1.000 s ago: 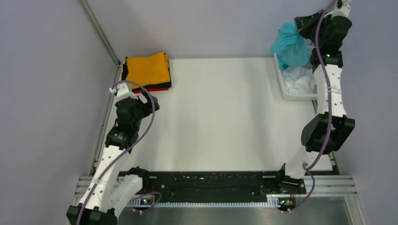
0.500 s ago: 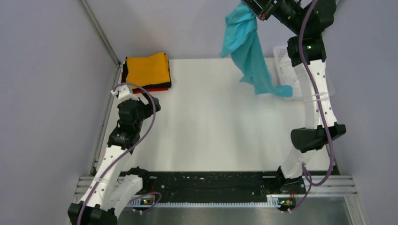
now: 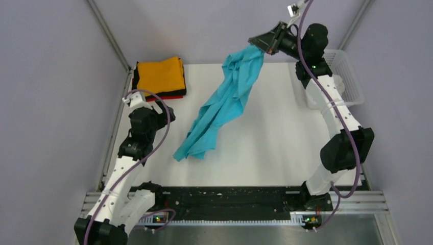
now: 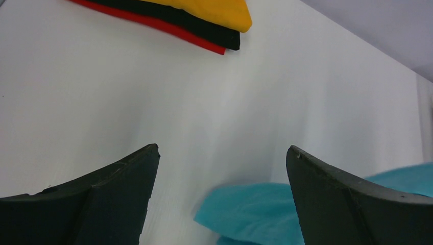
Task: Fold and stack the t-shirts
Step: Move the tshirt to the center of the board
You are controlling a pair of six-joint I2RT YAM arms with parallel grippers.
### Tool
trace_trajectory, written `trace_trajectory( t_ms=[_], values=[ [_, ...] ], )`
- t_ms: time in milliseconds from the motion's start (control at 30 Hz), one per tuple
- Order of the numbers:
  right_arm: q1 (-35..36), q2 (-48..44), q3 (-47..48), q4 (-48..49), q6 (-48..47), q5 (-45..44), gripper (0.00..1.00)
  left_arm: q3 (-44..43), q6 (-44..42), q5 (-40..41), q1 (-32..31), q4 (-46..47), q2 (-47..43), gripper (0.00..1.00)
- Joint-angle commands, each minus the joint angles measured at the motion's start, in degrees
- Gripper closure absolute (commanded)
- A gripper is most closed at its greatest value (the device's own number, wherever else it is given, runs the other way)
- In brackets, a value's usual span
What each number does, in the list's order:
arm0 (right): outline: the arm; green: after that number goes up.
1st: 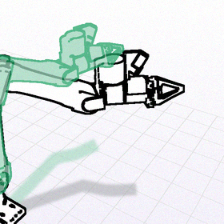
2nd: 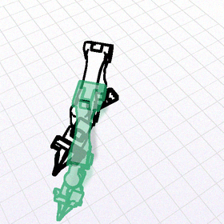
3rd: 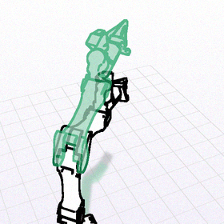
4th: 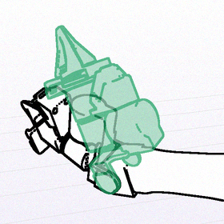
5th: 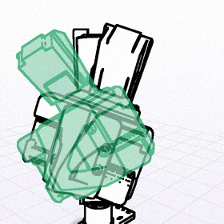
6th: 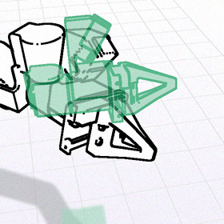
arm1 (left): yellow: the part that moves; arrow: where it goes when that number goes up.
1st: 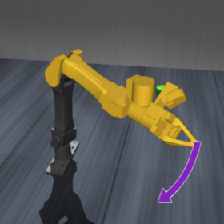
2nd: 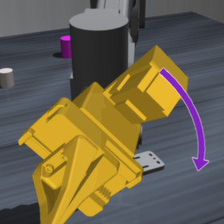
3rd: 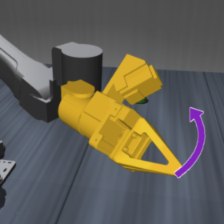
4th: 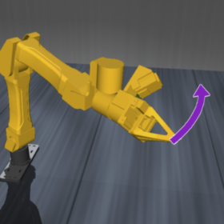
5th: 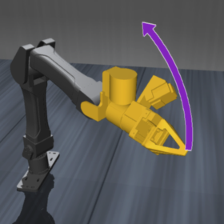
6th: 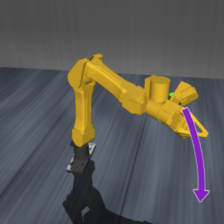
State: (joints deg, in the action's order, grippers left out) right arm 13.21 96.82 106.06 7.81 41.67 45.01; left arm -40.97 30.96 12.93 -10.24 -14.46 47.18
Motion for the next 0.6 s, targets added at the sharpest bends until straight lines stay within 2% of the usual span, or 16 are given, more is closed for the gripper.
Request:
trace_trajectory(
  t_ms=[0,100,133,167,267,300,333,433,567],
  values=[
    [-7.5,-6.7,-18.9,-0.2,-4.1,-7.7,1.00,0.3,0.5,-1.5,0.1,-0.2,0.3,0.01],
    [-11.0,-7.3,-31.0,-4.6,-8.3,-10.2,0.98,1.2,1.1,-3.1,0.1,-1.0,0.9,0.01],
    [-11.3,-7.2,-34.3,-6.9,-10.9,-12.2,0.84,1.3,1.2,-3.8,0.1,-1.3,1.6,0.01],
    [-11.3,-6.9,-36.1,-11.0,-13.2,-16.7,0.66,1.5,1.4,-4.7,0.1,-1.8,2.2,0.01],
    [-11.2,-7.7,-39.7,-16.6,-16.7,-24.9,0.33,1.8,2.3,-7.9,0.1,-3.0,4.2,0.01],
    [-11.1,-8.5,-40.3,-17.8,-17.6,-26.9,0.13,2.1,2.6,-9.2,0.1,-3.1,5.0,0.01],
    [-10.8,-9.7,-40.8,-19.0,-18.5,-29.1,0.04,2.4,2.9,-10.5,0.1,-3.1,5.6,0.01],
    [-7.6,-14.0,-41.7,-23.1,-22.1,-38.3,0.01,2.9,2.9,-19.0,0.0,-4.6,7.5,0.01],
    [-2.3,-16.9,-45.0,-25.3,-25.8,-46.2,0.01,5.8,3.2,-20.2,-1.7,-4.2,8.7,0.01]
  ],
)
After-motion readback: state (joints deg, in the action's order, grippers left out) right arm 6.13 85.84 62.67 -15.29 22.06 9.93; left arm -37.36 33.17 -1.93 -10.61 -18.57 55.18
